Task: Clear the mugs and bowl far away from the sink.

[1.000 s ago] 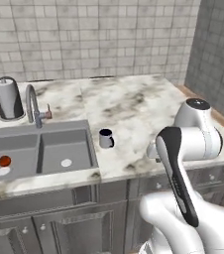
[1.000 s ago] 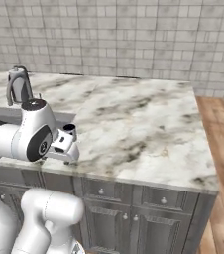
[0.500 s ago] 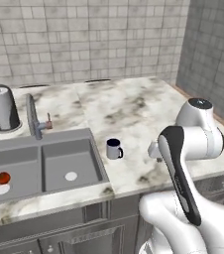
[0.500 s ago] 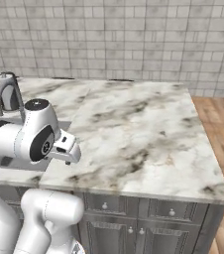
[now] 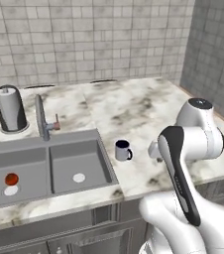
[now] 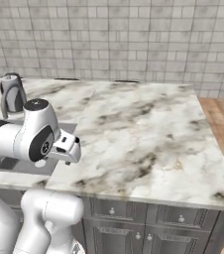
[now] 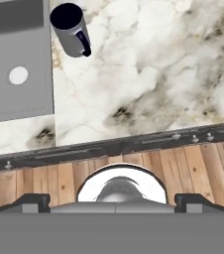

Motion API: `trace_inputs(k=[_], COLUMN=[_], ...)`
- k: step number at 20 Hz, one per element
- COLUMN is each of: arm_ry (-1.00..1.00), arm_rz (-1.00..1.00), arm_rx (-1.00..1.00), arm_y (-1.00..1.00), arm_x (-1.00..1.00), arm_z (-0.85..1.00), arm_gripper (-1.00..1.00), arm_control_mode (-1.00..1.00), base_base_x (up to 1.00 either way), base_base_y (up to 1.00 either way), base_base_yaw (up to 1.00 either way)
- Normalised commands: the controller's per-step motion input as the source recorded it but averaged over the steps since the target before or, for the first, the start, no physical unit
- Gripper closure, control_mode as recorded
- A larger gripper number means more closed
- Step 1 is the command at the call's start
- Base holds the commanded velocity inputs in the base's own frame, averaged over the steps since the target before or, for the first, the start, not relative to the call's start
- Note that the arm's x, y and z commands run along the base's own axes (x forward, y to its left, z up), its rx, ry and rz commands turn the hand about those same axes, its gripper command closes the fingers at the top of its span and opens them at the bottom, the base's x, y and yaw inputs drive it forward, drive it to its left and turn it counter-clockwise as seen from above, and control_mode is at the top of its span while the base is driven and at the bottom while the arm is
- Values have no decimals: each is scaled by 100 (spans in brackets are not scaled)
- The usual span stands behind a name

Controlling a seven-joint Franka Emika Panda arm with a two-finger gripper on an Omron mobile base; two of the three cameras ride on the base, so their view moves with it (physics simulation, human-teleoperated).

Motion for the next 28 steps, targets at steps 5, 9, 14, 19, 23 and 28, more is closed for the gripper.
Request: trace_inputs(k=[5,9,14,19,23,28], arm_ry=[0,0,0,0,0,0], arm_rz=[0,0,0,6,18,18], arm_rx=[0,0,0,0,0,-4], arm_y=[0,0,0,-4,0,8], arm_x=[0,0,0,39,74,76], arm_z=[0,0,0,-1,-15,-29], arm_gripper=[-100,-100,-100,-100,-100,-100], arm_control_mode=[100,100,100,-100,-100,-100], base_base_x=[43,44,43,20,0,0], base_base_y=[0,0,0,-6,0,0], base_base_yaw=[13,11,7,2,0,0])
